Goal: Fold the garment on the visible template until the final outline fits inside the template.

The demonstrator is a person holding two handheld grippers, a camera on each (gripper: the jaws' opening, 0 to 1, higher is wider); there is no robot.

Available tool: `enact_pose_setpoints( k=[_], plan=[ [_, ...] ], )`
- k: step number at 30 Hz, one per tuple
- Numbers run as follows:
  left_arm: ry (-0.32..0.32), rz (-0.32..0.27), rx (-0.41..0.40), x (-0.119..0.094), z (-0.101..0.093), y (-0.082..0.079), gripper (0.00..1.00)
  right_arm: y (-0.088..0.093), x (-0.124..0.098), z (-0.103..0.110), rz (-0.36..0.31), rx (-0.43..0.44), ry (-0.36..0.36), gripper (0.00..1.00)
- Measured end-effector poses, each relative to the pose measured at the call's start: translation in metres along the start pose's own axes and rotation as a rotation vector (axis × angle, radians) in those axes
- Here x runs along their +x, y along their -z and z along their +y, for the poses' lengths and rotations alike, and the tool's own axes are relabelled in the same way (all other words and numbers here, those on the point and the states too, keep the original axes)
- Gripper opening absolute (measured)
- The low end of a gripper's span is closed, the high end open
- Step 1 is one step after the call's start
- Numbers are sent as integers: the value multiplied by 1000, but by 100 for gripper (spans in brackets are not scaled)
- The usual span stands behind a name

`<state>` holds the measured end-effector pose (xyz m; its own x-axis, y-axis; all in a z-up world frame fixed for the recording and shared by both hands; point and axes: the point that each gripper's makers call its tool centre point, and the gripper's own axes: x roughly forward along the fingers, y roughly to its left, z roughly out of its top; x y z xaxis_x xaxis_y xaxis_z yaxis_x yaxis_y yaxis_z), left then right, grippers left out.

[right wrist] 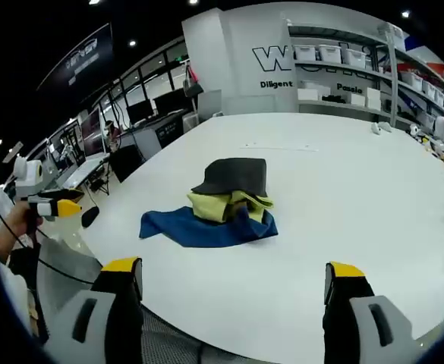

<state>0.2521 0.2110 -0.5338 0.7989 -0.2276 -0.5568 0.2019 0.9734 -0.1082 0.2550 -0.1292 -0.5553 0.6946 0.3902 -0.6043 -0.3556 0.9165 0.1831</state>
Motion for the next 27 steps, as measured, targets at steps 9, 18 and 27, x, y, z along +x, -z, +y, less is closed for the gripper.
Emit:
enact_pose_setpoints(
  k=[9,18,27],
  plan=[
    [1,-4,-1,1,0,-2,91,-1,1,0,-4,0,-2,98],
    [3,-7,-3,1,-1,-2,91,-2,1,0,-5,1,-2,97],
    [8,1,2,2,-2,-1,90,-4,3,0,-9,1,-2,94]
  ],
)
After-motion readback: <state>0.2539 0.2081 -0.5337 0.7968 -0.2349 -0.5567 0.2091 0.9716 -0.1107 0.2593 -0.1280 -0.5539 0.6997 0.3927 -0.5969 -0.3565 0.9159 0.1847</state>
